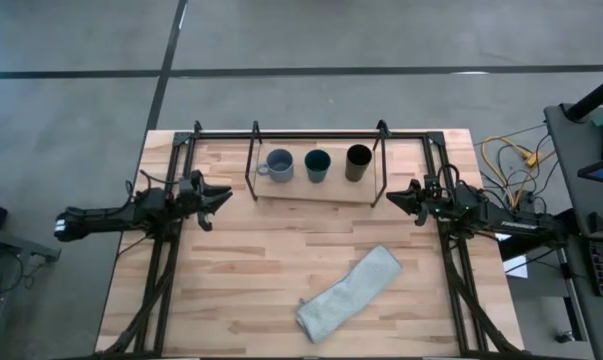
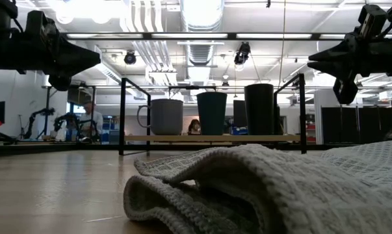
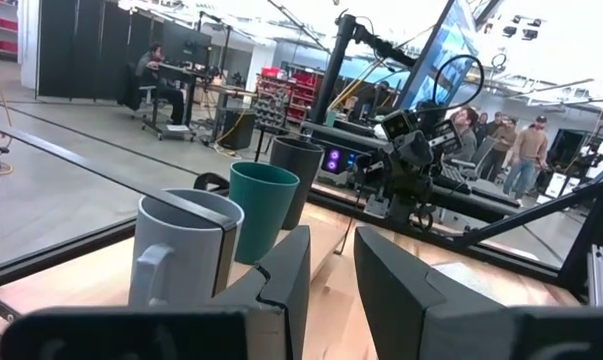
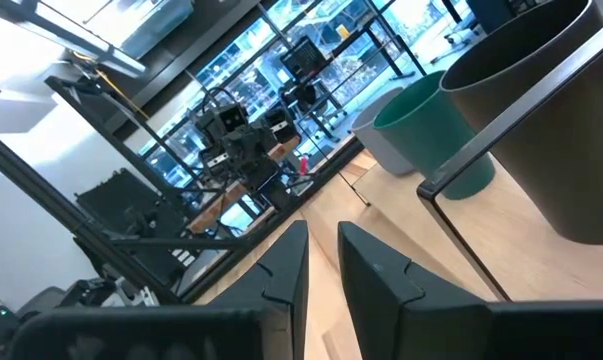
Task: Stack small to large cups/mugs on shelf
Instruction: Return to Home Position
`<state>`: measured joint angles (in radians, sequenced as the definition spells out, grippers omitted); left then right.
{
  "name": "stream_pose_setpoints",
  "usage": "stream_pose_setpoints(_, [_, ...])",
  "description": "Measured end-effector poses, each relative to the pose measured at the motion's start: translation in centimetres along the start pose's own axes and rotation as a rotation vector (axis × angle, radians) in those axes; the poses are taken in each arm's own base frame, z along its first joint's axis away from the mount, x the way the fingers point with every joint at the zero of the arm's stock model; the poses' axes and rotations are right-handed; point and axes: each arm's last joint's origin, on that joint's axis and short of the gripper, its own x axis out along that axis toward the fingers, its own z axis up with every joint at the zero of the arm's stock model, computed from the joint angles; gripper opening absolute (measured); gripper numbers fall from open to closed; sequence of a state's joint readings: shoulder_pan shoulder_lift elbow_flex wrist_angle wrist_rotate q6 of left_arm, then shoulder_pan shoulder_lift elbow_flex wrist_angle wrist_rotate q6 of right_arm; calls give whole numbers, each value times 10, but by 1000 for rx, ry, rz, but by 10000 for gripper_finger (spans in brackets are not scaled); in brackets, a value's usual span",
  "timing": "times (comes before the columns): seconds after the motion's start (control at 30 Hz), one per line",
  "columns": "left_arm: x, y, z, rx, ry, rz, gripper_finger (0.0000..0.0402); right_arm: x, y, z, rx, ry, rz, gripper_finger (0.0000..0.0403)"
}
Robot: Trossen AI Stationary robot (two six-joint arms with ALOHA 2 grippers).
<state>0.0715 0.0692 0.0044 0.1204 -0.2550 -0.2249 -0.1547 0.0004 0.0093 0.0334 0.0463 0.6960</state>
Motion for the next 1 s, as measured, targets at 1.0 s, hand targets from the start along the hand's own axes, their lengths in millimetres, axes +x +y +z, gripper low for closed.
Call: stream_pose_setpoints(1.0, [1, 0, -1, 4, 14, 3, 68, 0, 0, 0, 0, 1, -2, 54])
